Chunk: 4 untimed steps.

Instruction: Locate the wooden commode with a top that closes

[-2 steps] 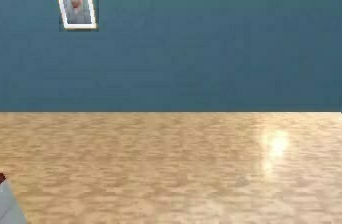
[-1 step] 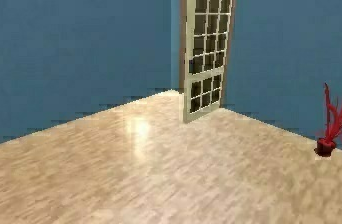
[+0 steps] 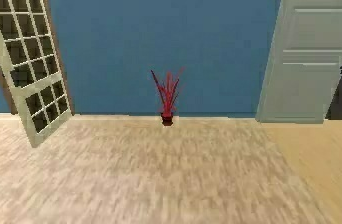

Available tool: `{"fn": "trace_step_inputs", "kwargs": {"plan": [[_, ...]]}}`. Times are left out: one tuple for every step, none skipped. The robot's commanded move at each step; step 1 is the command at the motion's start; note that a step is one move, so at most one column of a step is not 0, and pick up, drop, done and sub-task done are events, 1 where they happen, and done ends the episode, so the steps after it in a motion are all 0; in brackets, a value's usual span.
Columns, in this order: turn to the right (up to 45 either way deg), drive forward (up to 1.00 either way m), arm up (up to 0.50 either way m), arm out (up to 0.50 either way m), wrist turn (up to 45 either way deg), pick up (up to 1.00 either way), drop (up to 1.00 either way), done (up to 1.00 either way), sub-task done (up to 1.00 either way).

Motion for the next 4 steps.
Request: {"fn": "trace_step_inputs", "kwargs": {"plan": [[30.0,0.0,0.0,0.0,0.0,0.0,0.0,0.0,0.0],[0.0,1.0,0.0,0.0,0.0,0.0,0.0,0.0,0.0],[0.0,0.4,0.0,0.0,0.0,0.0,0.0,0.0,0.0],[18.0,0.0,0.0,0.0,0.0,0.0,0.0,0.0,0.0]]}}
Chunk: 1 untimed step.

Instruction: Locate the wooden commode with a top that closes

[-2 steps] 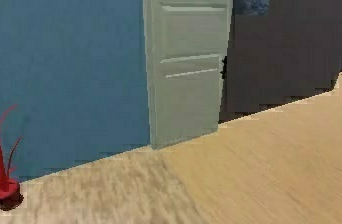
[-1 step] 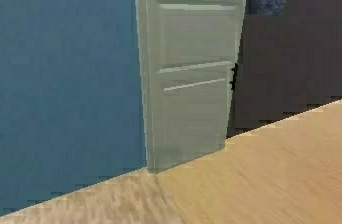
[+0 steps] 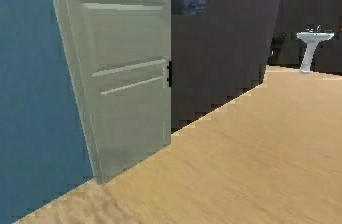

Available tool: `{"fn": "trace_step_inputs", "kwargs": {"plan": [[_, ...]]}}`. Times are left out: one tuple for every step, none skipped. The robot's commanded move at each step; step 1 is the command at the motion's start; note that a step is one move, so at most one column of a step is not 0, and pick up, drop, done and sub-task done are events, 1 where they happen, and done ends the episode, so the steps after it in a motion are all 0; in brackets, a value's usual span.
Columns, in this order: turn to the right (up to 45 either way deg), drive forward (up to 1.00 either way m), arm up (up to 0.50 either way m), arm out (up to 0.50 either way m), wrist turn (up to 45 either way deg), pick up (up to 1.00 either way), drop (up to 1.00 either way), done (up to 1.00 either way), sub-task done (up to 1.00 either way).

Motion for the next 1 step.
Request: {"fn": "trace_step_inputs", "kwargs": {"plan": [[0.0,0.5,0.0,0.0,0.0,0.0,0.0,0.0,0.0]]}}
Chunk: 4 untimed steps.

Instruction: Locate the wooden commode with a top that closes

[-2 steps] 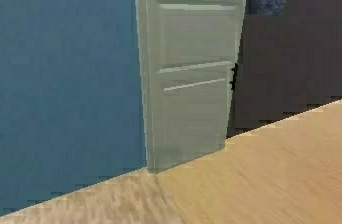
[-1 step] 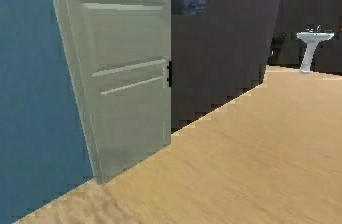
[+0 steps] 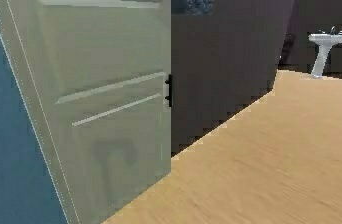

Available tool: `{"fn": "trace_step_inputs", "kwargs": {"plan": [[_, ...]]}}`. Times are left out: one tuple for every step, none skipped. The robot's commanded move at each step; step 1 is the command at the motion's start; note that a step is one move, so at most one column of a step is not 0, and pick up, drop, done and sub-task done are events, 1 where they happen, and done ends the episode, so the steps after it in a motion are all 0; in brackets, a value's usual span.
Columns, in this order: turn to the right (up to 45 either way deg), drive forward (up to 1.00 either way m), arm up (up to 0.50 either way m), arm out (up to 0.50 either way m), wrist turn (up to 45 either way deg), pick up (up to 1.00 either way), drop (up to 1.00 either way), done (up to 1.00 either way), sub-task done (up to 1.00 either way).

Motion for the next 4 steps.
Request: {"fn": "trace_step_inputs", "kwargs": {"plan": [[33.0,0.0,0.0,0.0,0.0,0.0,0.0,0.0,0.0],[0.0,1.0,0.0,0.0,0.0,0.0,0.0,0.0,0.0],[0.0,1.0,0.0,0.0,0.0,0.0,0.0,0.0,0.0],[3.0,0.0,0.0,0.0,0.0,0.0,0.0,0.0,0.0]]}}
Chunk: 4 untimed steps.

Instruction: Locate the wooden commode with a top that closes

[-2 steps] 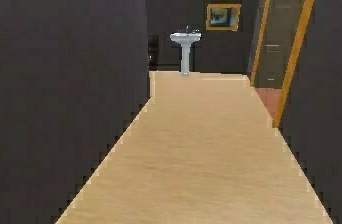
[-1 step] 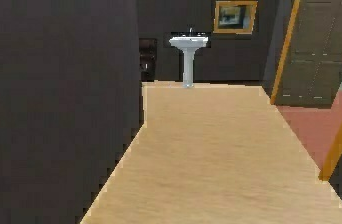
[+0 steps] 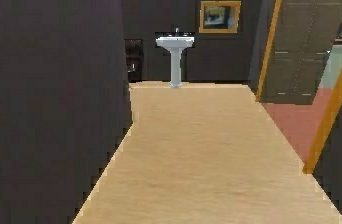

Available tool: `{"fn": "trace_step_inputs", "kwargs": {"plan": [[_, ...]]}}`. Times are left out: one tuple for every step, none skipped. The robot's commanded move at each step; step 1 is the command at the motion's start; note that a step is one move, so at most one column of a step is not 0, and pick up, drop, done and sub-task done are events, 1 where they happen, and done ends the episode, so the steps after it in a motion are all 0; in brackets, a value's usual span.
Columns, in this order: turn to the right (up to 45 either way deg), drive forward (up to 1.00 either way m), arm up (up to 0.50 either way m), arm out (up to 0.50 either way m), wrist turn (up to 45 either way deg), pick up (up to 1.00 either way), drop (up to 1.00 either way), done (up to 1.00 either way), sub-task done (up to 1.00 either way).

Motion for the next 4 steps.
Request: {"fn": "trace_step_inputs", "kwargs": {"plan": [[0.0,1.0,0.0,0.0,0.0,0.0,0.0,0.0,0.0],[0.0,1.0,0.0,0.0,0.0,0.0,0.0,0.0,0.0],[0.0,0.35,0.0,0.0,0.0,0.0,0.0,0.0,0.0],[-9.0,0.0,0.0,0.0,0.0,0.0,0.0,0.0,0.0]]}}
